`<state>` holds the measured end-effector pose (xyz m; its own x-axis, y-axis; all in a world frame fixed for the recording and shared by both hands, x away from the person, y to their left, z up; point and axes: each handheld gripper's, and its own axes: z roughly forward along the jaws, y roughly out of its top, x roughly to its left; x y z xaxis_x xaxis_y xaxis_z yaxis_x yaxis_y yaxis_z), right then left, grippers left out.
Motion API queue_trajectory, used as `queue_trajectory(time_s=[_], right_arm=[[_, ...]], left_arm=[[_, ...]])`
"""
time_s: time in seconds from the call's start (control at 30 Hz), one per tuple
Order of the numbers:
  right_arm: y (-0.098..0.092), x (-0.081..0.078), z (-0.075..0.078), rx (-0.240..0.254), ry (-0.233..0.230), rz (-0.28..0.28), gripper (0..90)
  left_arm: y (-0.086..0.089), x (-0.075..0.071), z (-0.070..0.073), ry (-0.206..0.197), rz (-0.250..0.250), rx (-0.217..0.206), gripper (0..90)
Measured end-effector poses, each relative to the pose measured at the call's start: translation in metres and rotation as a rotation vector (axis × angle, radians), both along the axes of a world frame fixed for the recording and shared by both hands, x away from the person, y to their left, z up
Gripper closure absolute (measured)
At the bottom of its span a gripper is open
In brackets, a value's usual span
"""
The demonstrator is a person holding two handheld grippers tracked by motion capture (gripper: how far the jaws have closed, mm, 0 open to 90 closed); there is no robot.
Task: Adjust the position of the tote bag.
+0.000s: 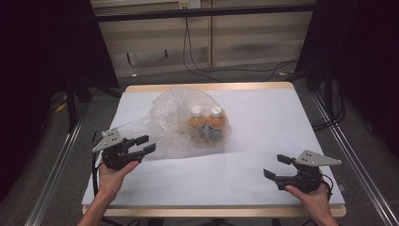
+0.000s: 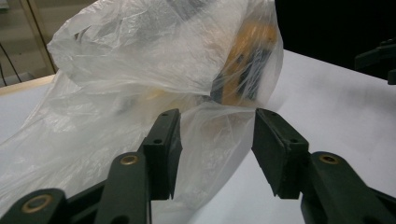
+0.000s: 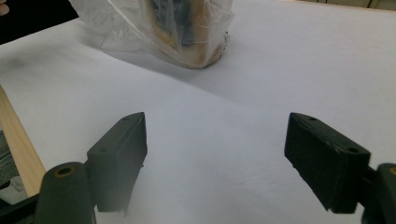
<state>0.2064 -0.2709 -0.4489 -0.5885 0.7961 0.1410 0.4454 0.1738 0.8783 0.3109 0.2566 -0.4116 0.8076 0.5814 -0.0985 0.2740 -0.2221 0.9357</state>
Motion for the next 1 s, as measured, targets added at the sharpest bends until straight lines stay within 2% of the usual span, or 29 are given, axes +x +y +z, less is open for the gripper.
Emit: queue_trajectory(time_s=[0.03, 0.17, 0.37, 0.57, 0.63, 0.73, 0.8, 0.83, 0.9, 1.0], right_arm=[[0.0, 0.0, 0.0, 0.0, -0.003, 0.002, 21.0], [0.001, 0.0, 0.0, -0.004, -0.004, 0.003, 21.0], [0.001, 0.001, 0.0, -0.003, -0.001, 0.004, 21.0], [0.001, 0.0, 0.0, -0.002, -0.002, 0.0, 20.9], [0.001, 0.0, 0.0, -0.007, 0.002, 0.009, 20.9], [0.002, 0.001, 0.0, -0.008, 0.0, 0.009, 20.9], [0.002, 0.001, -0.001, -0.009, 0.0, 0.008, 20.9], [0.002, 0.001, -0.001, -0.008, 0.004, 0.008, 20.9], [0.002, 0.001, -0.001, -0.01, 0.003, 0.011, 20.9], [0.002, 0.001, -0.001, -0.008, 0.004, 0.008, 20.9]], left_arm=[[0.0, 0.001, 0.001, -0.002, 0.004, 0.008, 53.5], [-0.001, 0.008, 0.006, -0.006, 0.016, -0.003, 53.6], [-0.004, 0.023, 0.016, -0.021, 0.007, -0.031, 55.7], [-0.009, 0.034, 0.022, -0.02, 0.005, -0.017, 58.1], [-0.008, 0.038, 0.026, -0.028, 0.012, 0.012, 58.1], [-0.007, 0.043, 0.029, -0.026, 0.029, -0.002, 56.5], [-0.006, 0.046, 0.03, -0.024, 0.04, 0.006, 56.5], [-0.006, 0.049, 0.03, -0.024, 0.03, -0.011, 56.5], [-0.005, 0.056, 0.034, -0.018, 0.028, -0.019, 55.6], [-0.006, 0.059, 0.038, -0.027, 0.037, -0.006, 55.7]])
